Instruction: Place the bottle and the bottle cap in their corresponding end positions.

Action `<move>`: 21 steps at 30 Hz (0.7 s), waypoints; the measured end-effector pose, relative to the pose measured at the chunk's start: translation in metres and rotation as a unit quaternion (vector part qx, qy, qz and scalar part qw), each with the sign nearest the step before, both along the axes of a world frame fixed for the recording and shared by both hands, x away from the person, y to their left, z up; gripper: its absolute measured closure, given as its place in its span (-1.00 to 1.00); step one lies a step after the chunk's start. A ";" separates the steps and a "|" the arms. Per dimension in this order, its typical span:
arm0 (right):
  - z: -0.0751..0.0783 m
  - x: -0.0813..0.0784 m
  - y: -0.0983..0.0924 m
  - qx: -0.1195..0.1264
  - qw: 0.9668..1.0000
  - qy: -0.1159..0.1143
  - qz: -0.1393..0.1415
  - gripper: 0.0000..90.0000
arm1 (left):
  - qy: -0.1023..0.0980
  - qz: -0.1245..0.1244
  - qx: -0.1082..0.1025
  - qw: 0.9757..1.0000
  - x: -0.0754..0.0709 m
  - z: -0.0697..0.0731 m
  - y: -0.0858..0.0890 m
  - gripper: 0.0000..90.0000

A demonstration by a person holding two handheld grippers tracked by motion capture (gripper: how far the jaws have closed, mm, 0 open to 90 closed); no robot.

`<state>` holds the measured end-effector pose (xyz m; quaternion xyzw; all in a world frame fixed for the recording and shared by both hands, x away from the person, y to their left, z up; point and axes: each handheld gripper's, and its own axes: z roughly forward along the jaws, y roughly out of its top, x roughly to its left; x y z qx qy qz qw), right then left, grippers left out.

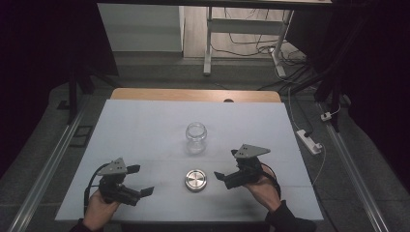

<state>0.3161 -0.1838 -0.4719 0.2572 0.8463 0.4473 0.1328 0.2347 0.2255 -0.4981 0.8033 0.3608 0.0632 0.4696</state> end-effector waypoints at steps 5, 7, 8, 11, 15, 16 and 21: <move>0.000 -0.006 -0.013 0.000 1.000 -0.005 -0.015 -1.00 | 0.002 0.016 0.005 1.000 -0.008 -0.002 0.010 -1.00; -0.001 -0.008 -0.017 -0.002 1.000 -0.006 -0.021 -1.00 | 0.003 0.022 0.006 1.000 -0.011 -0.003 0.014 -1.00; -0.001 -0.009 -0.020 -0.001 1.000 -0.006 -0.023 -1.00 | 0.004 0.025 0.006 1.000 -0.012 -0.004 0.016 -1.00; -0.001 -0.013 -0.028 0.005 0.999 -0.002 -0.032 -1.00 | 0.004 0.034 0.006 0.999 -0.017 -0.004 0.023 -1.00; -0.001 -0.018 -0.040 0.010 0.999 -0.002 -0.046 -1.00 | 0.005 0.045 0.006 0.999 -0.022 -0.006 0.028 -1.00; -0.001 -0.020 -0.043 0.012 0.999 0.000 -0.052 -1.00 | 0.007 0.051 0.004 0.999 -0.024 -0.007 0.032 -1.00; -0.002 -0.029 -0.062 0.012 0.997 0.000 -0.078 -1.00 | 0.011 0.065 0.002 0.998 -0.032 -0.009 0.041 -1.00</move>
